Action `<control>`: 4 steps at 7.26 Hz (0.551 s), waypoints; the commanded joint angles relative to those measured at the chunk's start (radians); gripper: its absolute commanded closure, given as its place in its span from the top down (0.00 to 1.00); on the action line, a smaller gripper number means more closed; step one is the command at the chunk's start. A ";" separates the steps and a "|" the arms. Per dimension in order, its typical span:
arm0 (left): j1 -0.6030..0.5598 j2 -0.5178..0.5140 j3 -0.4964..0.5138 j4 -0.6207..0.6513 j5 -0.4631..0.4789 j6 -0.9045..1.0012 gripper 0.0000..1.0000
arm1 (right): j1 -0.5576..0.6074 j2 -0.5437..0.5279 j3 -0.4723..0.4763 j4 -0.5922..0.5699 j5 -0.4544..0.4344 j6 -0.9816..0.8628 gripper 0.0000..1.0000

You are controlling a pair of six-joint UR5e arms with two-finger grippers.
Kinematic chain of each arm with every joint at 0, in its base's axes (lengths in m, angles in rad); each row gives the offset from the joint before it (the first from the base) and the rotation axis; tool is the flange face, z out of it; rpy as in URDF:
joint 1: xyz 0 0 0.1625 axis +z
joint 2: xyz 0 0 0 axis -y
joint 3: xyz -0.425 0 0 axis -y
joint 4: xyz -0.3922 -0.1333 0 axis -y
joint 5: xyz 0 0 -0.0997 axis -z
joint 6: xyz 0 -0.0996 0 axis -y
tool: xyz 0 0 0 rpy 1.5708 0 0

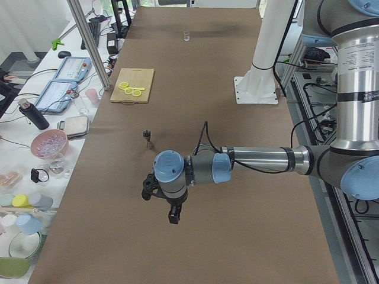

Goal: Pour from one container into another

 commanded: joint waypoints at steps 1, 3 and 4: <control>0.000 -0.004 0.002 0.000 -0.004 0.000 0.98 | -0.001 0.000 -0.001 -0.001 0.004 0.000 1.00; 0.002 -0.014 0.002 0.000 -0.004 -0.004 0.98 | -0.002 0.000 -0.001 -0.001 0.000 -0.001 1.00; 0.002 -0.014 0.002 0.000 -0.004 0.000 0.98 | -0.007 0.000 -0.001 -0.002 -0.005 -0.001 1.00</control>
